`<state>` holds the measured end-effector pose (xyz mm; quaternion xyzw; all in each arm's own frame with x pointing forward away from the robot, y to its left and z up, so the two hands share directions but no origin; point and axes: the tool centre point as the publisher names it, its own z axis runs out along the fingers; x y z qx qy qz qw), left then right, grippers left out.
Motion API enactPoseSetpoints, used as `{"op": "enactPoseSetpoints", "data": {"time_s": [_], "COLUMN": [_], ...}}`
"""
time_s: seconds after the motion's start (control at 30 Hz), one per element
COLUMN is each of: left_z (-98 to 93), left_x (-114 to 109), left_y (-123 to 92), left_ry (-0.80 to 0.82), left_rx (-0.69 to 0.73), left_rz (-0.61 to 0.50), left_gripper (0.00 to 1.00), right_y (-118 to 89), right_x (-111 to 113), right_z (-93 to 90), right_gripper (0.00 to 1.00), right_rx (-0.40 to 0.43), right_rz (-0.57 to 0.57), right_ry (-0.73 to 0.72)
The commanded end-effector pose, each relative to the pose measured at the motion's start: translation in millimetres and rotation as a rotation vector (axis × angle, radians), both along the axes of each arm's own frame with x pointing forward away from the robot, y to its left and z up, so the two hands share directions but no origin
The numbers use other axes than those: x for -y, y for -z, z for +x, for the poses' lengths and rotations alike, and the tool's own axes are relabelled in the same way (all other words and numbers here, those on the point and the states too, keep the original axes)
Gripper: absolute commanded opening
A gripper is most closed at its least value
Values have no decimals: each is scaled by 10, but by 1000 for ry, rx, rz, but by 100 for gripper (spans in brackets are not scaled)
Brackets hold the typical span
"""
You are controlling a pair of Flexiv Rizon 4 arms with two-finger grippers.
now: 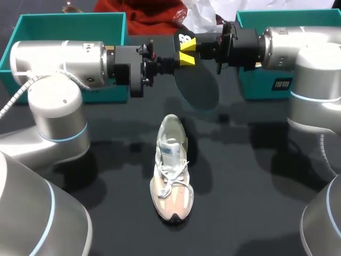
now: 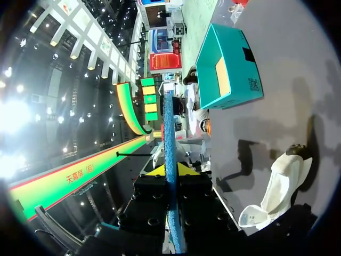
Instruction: Take the shoe out of the shoebox, open the shoe tongue, remove and reinsert the insole, then place the shoe into the shoebox
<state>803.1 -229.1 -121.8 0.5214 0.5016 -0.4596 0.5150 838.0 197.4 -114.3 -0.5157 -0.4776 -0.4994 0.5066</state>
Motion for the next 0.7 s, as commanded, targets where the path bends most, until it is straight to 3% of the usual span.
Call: {"op": "enactPoseSetpoints", "data": {"time_s": [0.03, 0.17, 0.23, 0.27, 0.7], "left_z": [19, 19, 15, 12, -137], "left_x": [47, 32, 13, -13, -459], "left_y": [13, 30, 31, 27, 73], "left_ry": [-2, -6, -8, -11, -23], "left_rx": [-1, -2, -1, 0, -94], "left_rz": [6, 9, 11, 13, 23], "left_gripper": [0, 0, 0, 0, 0], "right_y": [13, 17, 11, -2, 0], "right_x": [-17, -19, -13, -7, 248], "right_z": [-8, -13, -20, -25, -238], "right_gripper": [0, 0, 32, 100, 100], "right_rx": [1, 5, 10, 16, 117], "right_rz": [0, 6, 6, 8, 35], "right_ry": [3, 7, 13, 14, -66]}}
